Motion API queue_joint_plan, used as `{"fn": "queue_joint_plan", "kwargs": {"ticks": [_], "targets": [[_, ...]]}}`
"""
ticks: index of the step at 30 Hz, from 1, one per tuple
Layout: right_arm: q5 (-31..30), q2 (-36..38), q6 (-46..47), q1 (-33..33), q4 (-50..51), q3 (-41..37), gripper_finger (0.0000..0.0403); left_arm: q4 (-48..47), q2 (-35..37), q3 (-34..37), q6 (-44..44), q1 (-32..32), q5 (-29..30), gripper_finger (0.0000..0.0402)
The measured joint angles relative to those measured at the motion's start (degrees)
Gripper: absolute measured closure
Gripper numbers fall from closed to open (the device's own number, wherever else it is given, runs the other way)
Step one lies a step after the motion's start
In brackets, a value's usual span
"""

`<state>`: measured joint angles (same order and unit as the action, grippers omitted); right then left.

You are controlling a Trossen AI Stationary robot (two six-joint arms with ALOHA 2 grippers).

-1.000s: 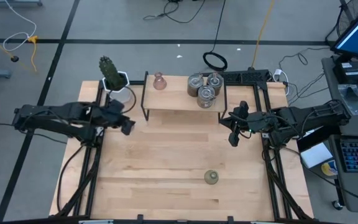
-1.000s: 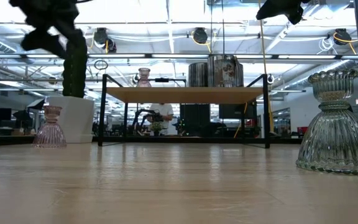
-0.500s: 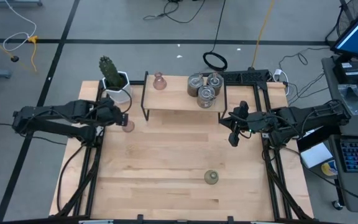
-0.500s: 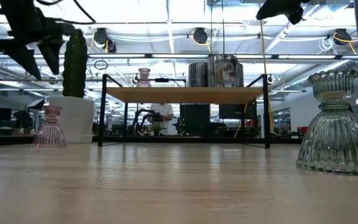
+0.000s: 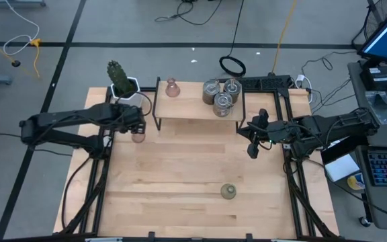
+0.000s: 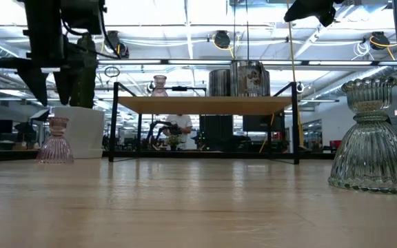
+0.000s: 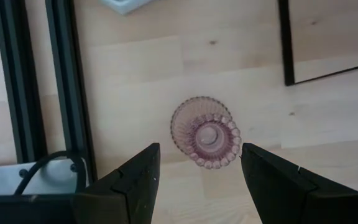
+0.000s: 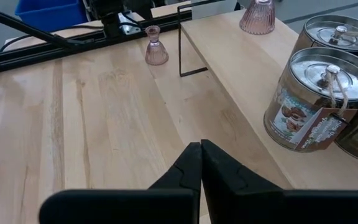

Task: Pick & Place candle stick holders
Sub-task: Put the purple glass candle holder on the shelf

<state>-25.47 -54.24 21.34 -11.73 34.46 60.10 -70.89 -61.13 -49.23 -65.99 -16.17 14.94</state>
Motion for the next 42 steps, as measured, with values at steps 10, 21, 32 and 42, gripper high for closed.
{"fn": "queue_joint_plan", "kwargs": {"ticks": [10,21,32,42], "targets": [[0.0,0.0,-1.0,0.0,0.0,0.0,0.0403,-0.6,-4.0,0.0,2.7,-4.5,-1.2,0.0179],[0.0,0.0,-1.1,0.0,0.0,0.0,0.0403,-1.2,-11.0,0.0,6.2,-7.2,-1.0,0.0179],[0.0,0.0,-1.1,0.0,0.0,0.0,0.0403,-0.7,-13.6,0.0,7.1,-6.5,-1.5,0.0219],[0.0,0.0,-1.1,0.0,0.0,0.0,0.0403,2.8,-13.5,1.8,7.0,-4.2,-2.6,0.0304]]}}
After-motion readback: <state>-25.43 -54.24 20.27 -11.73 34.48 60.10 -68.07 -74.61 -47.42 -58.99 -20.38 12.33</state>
